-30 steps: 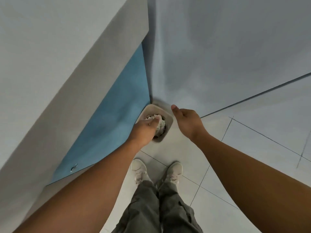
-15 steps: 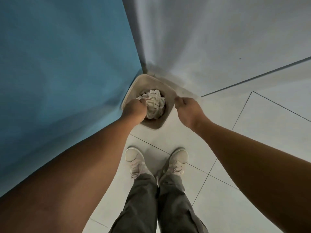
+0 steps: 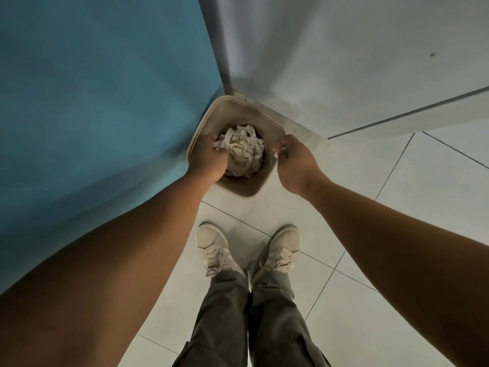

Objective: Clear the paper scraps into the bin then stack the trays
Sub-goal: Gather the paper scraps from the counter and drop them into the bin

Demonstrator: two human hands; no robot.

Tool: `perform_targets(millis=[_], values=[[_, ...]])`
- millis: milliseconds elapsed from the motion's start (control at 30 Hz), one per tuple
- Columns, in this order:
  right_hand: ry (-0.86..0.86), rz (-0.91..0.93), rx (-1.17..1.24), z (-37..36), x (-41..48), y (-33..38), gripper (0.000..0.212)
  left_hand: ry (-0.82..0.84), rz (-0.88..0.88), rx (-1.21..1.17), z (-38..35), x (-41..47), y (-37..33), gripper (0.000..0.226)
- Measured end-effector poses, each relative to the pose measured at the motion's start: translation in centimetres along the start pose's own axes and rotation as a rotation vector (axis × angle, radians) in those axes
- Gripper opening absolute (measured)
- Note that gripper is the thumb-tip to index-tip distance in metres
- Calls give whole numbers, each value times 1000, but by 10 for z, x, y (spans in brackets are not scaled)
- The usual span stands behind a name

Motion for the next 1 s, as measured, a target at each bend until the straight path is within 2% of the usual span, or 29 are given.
perform_targets(millis=[100,233,333,533,767,933,1000], values=[[6,42,-19,-4,1,19,25,1,-27,-11,5,-4,3,42],[3,184,-192,-20,18,53,23,-48,-81,7,18,-2,2,41],[54,216,-352,-43,34,60,29,-83,-105,10,23,1,5,38],[20,264,-273,-54,30,52,44,-117,-128,17,27,-4,7,40],[-37,203,-239,-3,-23,50,50,-95,-182,170,37,-51,-41,42],[-110,250,-194,67,-87,98,48,-145,-328,376,60,-122,-121,49],[-132,272,-199,94,-113,122,47,-182,-382,348,74,-160,-156,38]])
Point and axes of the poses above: each hand's wrist, its own x-axis towards the middle knuckle, its own z-axis out of the back of the hand, y = z × x, the point moved 10 cm from there along x, towards the middle knuckle, and after that the axes turned 2 degrees about y, right-handed, at the moved point
